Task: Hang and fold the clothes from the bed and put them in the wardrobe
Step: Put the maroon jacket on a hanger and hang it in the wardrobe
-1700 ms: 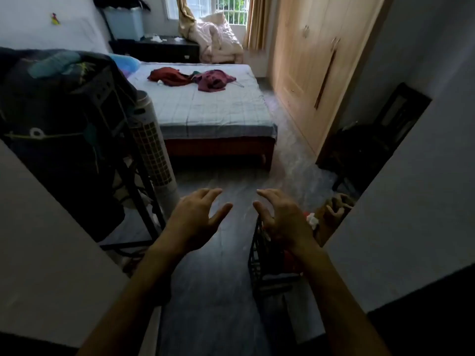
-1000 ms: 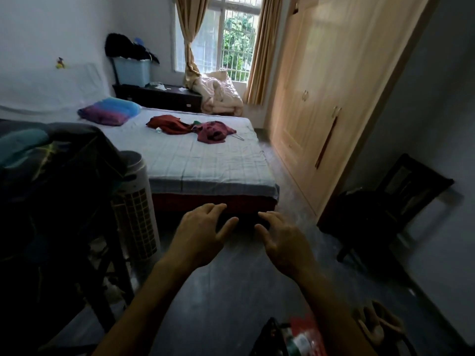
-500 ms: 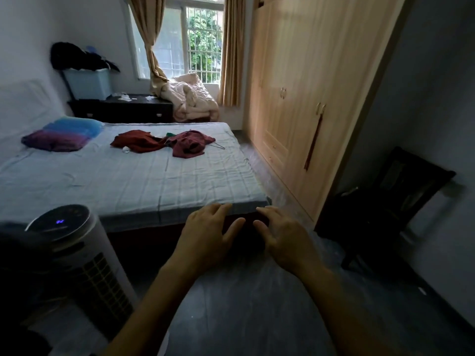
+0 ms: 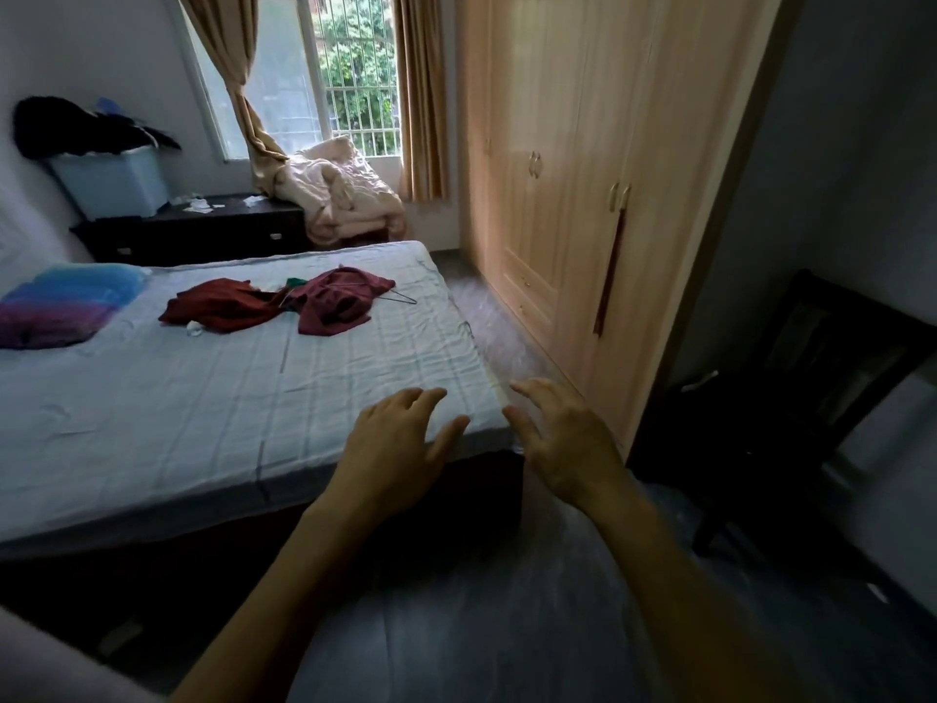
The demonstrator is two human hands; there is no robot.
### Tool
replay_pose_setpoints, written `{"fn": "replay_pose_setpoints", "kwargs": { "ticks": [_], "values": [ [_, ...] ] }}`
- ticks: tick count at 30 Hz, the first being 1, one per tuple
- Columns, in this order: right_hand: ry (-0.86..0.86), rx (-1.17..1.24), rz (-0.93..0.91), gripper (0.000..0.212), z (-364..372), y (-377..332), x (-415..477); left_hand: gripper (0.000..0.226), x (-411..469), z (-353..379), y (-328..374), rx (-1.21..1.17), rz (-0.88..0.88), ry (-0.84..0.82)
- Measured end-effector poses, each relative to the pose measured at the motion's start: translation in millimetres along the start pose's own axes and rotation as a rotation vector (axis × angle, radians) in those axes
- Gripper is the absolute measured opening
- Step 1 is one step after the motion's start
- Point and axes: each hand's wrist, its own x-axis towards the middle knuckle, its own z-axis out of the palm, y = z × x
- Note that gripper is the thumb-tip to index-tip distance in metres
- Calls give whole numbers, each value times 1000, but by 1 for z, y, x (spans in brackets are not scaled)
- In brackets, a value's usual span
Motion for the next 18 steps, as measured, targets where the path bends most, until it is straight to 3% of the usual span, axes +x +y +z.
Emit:
{"fn": "replay_pose_setpoints", "kwargs": {
  "ticks": [18],
  "values": [
    [-84,-163,53,41,56,132,268,60,306,86,-64,-132,-18,-2]
  ]
}}
